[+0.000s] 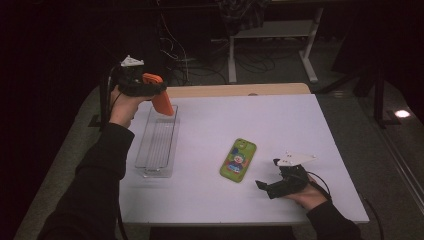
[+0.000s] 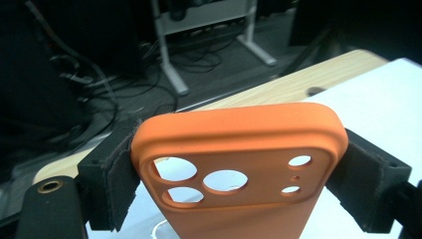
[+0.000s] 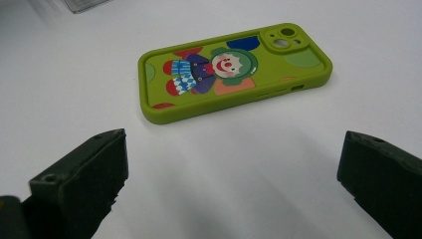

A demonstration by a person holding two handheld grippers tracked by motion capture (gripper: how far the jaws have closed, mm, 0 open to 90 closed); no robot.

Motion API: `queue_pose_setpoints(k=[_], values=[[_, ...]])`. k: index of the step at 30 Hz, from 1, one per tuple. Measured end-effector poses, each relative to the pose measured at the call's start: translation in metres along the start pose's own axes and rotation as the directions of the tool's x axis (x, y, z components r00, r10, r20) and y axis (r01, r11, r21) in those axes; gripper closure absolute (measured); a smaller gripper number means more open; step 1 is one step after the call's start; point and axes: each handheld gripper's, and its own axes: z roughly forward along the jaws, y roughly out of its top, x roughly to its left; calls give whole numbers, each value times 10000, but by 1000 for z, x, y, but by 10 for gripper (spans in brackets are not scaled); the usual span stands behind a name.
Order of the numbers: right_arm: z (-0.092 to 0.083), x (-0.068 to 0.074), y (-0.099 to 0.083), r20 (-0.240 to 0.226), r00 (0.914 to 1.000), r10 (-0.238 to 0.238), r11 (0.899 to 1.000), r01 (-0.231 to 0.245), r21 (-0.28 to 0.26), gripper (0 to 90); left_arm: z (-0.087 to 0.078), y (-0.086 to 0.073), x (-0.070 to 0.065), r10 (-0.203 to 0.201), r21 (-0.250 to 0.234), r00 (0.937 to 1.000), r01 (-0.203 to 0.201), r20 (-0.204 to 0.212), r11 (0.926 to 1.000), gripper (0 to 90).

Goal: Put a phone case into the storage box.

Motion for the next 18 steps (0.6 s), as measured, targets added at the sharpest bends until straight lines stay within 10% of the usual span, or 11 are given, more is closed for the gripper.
queue_pose_setpoints(k=[18], values=[[-1,1,1,-61,9999,-115,9999,114,-126,0,50,-28,1,-328,1066,9862,506,-1623,9930,148]])
